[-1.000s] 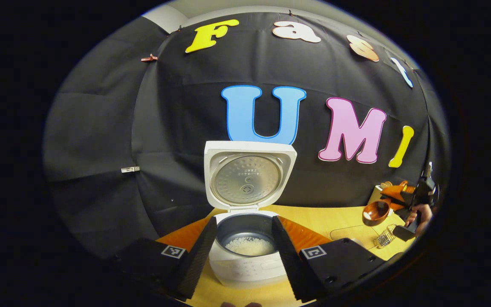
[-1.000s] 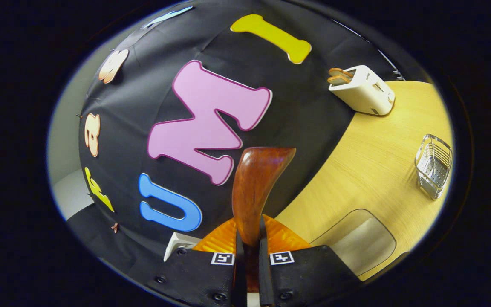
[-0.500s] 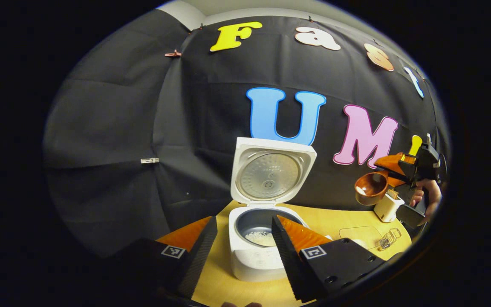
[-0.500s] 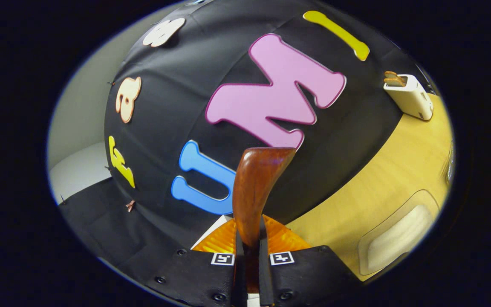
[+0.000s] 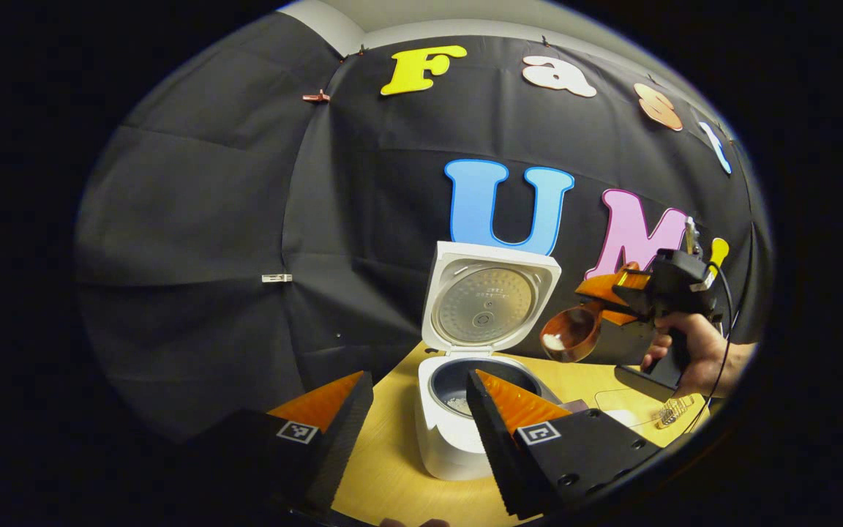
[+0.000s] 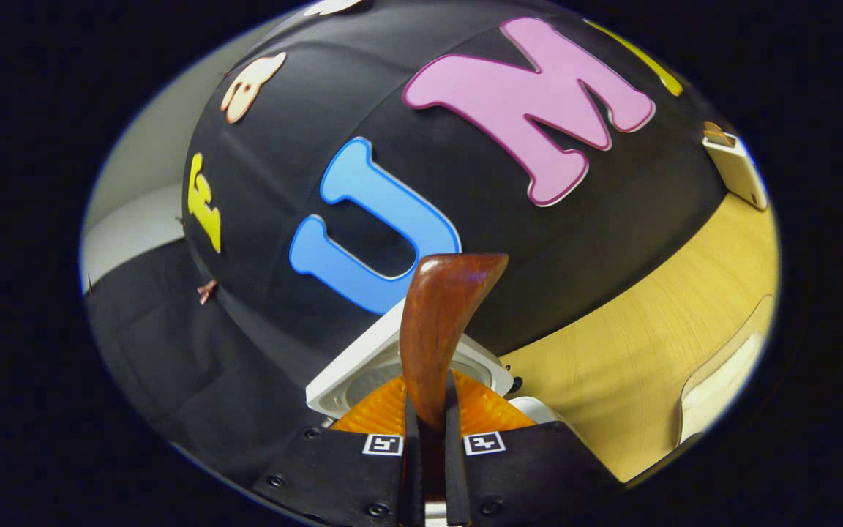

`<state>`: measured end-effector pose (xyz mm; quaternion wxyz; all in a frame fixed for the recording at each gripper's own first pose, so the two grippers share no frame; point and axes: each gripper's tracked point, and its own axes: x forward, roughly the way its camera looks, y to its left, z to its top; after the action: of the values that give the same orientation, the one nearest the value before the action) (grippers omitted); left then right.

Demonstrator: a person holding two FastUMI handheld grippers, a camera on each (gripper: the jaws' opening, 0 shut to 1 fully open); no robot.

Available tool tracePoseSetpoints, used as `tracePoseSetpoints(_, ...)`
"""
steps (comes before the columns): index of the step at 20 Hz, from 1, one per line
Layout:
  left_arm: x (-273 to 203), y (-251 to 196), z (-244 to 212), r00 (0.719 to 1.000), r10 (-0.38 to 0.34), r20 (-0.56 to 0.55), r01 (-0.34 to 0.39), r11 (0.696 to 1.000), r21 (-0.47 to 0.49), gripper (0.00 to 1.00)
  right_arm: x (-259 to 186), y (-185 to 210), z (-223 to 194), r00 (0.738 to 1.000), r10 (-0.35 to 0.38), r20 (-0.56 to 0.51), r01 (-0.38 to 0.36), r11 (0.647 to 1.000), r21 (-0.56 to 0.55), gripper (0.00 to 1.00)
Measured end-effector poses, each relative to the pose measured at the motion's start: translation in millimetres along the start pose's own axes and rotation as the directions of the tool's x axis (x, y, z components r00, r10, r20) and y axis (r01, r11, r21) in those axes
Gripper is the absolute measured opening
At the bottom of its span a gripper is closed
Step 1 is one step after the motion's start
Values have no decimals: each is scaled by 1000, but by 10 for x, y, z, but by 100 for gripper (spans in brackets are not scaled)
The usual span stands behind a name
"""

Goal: Close the left gripper, press the button to open the rice cooker; take a wooden spoon from the chopstick holder with the right hand, scoop a spoonful of rice and pour it into the rice cooker, then put the wooden spoon back into the chopstick holder.

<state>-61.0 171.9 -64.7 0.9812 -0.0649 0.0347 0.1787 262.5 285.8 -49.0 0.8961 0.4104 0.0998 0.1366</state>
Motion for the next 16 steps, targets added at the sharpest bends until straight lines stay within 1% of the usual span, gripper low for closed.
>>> tracePoseSetpoints(3, 13, 44, -44, 1000, 7, -5, -7, 1000, -14, 83, 131, 93, -211, 999, -1, -37, -4, 992, -123, 15)
tracePoseSetpoints(5, 39, 68, -68, 1000, 11, -9, -11, 1000, -20, 83, 223, 154, -295, 999, -4, -53, -6, 981, -193, 15)
tracePoseSetpoints(8, 53, 115, -90, 1000, 20, -12, -20, 1000, -21, 83, 359, 188, -412, 997, -11, -76, -13, 949, -314, 15)
tracePoseSetpoints(10, 83, 128, -101, 1000, 23, -16, -24, 999, -27, 83, 410, 212, -448, 996, -16, -83, -20, 911, -411, 15)
tracePoseSetpoints(12, 99, 125, -115, 1000, 20, -21, -20, 999, -33, 83, 425, 267, -488, 996, -11, -92, -37, 864, -502, 15)
tracePoseSetpoints(16, 140, 91, -146, 1000, 11, -29, -12, 999, -37, 84, 449, 342, -616, 993, -2, -115, -75, 745, -662, 15)
